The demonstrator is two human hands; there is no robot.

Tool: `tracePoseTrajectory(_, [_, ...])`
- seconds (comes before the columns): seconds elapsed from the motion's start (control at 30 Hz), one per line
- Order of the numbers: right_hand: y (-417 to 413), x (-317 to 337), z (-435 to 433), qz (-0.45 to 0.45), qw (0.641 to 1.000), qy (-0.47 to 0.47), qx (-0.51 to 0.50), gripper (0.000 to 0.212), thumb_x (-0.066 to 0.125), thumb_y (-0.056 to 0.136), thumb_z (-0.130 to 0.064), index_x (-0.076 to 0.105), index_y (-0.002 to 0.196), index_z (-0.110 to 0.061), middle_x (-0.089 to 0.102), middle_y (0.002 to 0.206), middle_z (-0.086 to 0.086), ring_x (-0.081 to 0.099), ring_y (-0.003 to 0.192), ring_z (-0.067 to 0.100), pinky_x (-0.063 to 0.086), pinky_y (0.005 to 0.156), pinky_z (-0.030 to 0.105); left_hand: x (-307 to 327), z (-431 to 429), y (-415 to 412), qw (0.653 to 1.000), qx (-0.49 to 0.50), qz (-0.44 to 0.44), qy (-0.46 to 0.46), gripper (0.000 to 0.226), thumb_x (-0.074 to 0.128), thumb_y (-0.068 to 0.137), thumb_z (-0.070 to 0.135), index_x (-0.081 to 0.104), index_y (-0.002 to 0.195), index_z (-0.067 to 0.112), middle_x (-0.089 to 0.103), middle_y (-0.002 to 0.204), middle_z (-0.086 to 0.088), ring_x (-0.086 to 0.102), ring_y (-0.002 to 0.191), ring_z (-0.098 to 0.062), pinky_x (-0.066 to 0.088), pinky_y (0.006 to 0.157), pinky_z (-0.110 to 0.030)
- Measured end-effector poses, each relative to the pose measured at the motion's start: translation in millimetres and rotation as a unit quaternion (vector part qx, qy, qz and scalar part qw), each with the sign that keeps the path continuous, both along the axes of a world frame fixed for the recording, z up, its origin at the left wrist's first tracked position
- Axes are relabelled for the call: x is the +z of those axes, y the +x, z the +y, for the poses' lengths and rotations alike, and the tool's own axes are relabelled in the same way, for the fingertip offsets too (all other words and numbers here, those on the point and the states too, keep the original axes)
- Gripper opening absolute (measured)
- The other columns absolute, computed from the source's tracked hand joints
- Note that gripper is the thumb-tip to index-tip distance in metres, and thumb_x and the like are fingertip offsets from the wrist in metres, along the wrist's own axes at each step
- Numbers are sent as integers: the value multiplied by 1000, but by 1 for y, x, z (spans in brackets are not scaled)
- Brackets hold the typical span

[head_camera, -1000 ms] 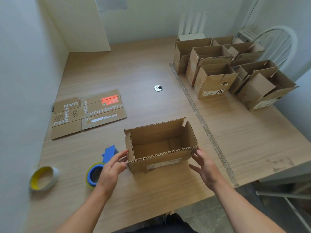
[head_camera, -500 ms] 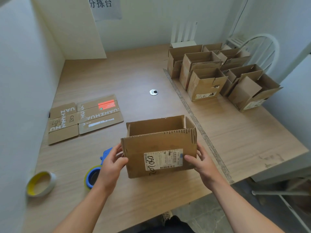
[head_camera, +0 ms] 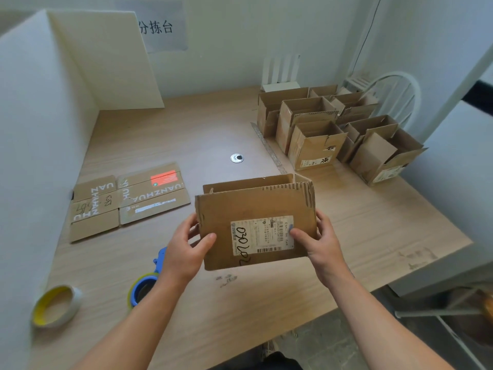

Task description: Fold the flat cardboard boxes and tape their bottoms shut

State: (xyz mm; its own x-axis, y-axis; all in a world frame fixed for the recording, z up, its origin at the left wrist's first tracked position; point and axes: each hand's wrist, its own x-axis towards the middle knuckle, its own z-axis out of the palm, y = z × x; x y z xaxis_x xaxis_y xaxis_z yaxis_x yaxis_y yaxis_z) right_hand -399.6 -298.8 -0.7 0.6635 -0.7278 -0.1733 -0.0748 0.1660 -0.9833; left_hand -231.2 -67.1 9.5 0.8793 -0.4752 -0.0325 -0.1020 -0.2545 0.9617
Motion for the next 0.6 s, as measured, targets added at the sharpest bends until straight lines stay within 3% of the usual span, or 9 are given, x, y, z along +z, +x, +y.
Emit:
tracePoseTrajectory(0.1, [-5,-1,-9,0,999,6,-39,69,81,79,-20,46,138,-31,60,127,-2,64,111,21,60,86,48,5,-15,2,1000,-17,-1,-13,68,77,82,24,48,143,22,60,129,9,59,115,-7,49,75,-7])
tracePoseTrajectory(0.27, [-20,3,-32,-1,997,10,-81,62,81,80,-20,48,129,-38,60,126,-5,64,110,22,59,86,50,10,-49,0,998,-56,6,-8,68,77,82,28,48,143,24,59,129,4,59,115,-8,49,77,-9])
tracePoseTrajectory(0.47, [-42,11,-71,1,994,-17,-109,61,79,82,-18,48,131,-36,58,125,-5,63,110,20,61,83,40,17,-104,-5,995,-96,-3,3,48,70,90,20,50,129,40,59,122,15,57,113,-7,48,87,-24])
tracePoseTrajectory(0.6, [-55,10,-109,-3,993,-28,-119,65,78,83,-20,47,138,-32,59,125,-5,62,110,16,60,82,33,14,-143,-8,994,-111,-6,15,50,71,89,21,51,133,36,58,125,14,57,116,-7,46,79,-15])
